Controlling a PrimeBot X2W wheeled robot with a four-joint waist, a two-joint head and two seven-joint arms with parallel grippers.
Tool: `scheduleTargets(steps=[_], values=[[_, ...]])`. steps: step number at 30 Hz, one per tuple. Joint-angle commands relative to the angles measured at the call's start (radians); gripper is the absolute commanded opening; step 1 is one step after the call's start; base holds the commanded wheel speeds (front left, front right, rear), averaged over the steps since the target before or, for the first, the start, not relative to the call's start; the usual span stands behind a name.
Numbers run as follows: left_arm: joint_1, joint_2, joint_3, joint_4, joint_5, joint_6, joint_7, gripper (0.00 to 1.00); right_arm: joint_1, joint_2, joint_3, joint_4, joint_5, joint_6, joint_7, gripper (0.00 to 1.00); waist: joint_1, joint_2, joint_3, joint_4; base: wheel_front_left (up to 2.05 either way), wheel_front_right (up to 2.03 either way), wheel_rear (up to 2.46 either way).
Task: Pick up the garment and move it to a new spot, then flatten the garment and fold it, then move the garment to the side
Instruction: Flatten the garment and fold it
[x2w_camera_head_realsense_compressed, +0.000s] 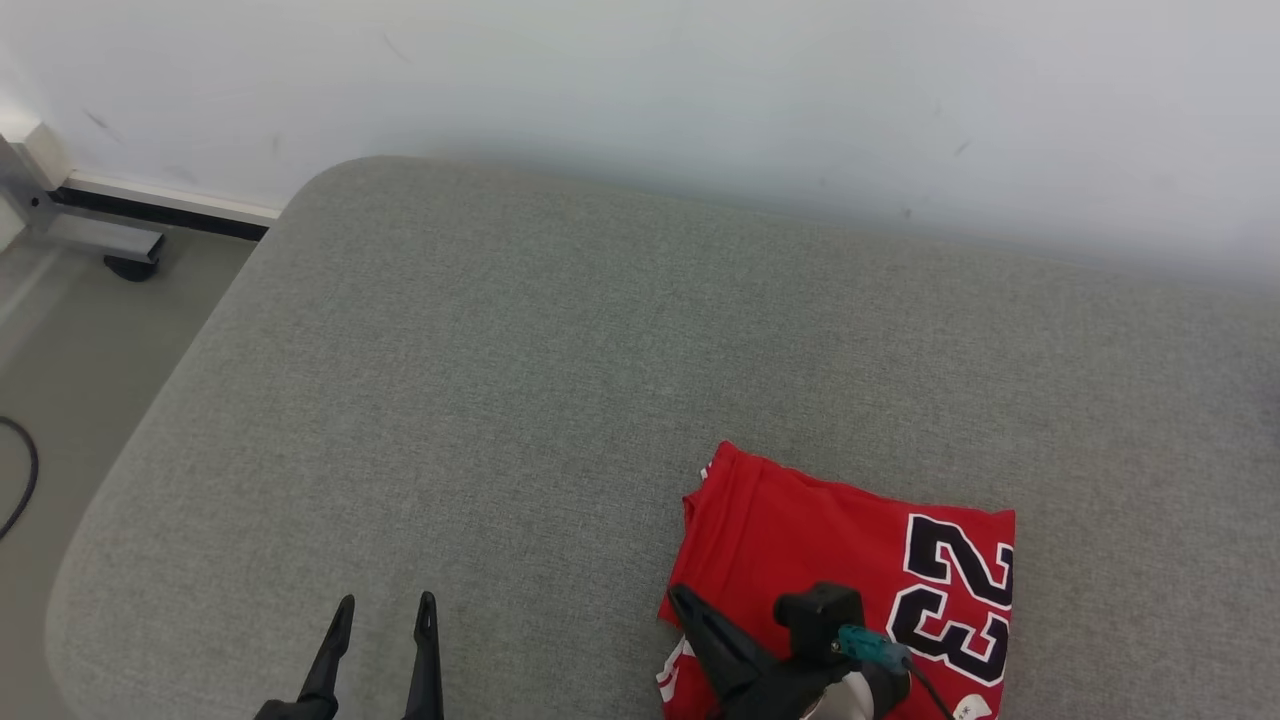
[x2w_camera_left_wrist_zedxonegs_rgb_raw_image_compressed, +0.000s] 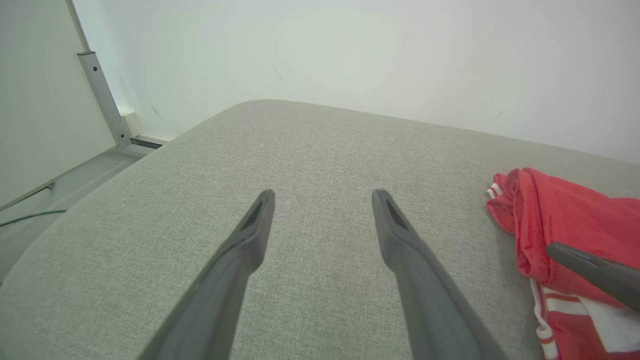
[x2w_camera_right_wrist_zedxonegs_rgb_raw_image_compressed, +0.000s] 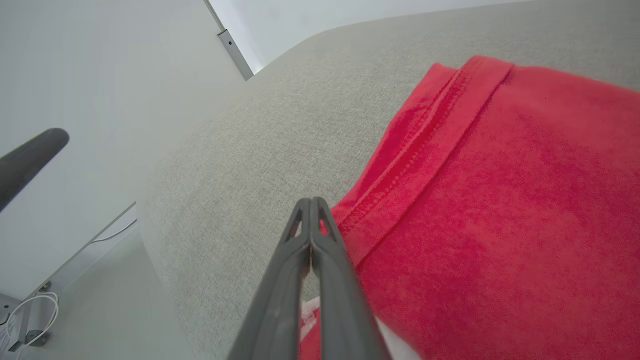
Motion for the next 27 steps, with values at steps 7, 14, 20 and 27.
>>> scheduleTargets(steps=[7, 14, 20, 27], values=[[0.017, -0.002, 0.018, -0.015, 0.004, 0.006, -0.003, 1.0, -0.007, 0.002, -0.13, -0.077, -0.082, -0.003, 0.0, 0.0, -0.0001, 0.0, -0.007, -0.058, 0.0, 0.0, 0.0], [0.03, -0.002, 0.046, -0.026, 0.017, 0.002, -0.003, 1.0, 0.071, -0.01, -0.348, -0.232, -0.218, -0.003, 0.0, 0.0, -0.0001, 0.0, -0.024, -0.14, 0.0, 0.0, 0.0], [0.044, -0.002, 0.067, -0.04, 0.033, -0.002, -0.003, 1.0, 0.159, -0.043, -0.468, -0.358, -0.273, -0.003, 0.0, 0.0, -0.0001, 0.0, -0.04, -0.211, 0.0, 0.0, 0.0], [0.072, -0.001, 0.088, -0.058, 0.056, -0.005, -0.003, 1.0, 0.289, -0.042, -0.608, -0.487, -0.299, -0.003, 0.0, 0.0, -0.0001, 0.0, -0.061, -0.273, 0.0, 0.0, 0.0]])
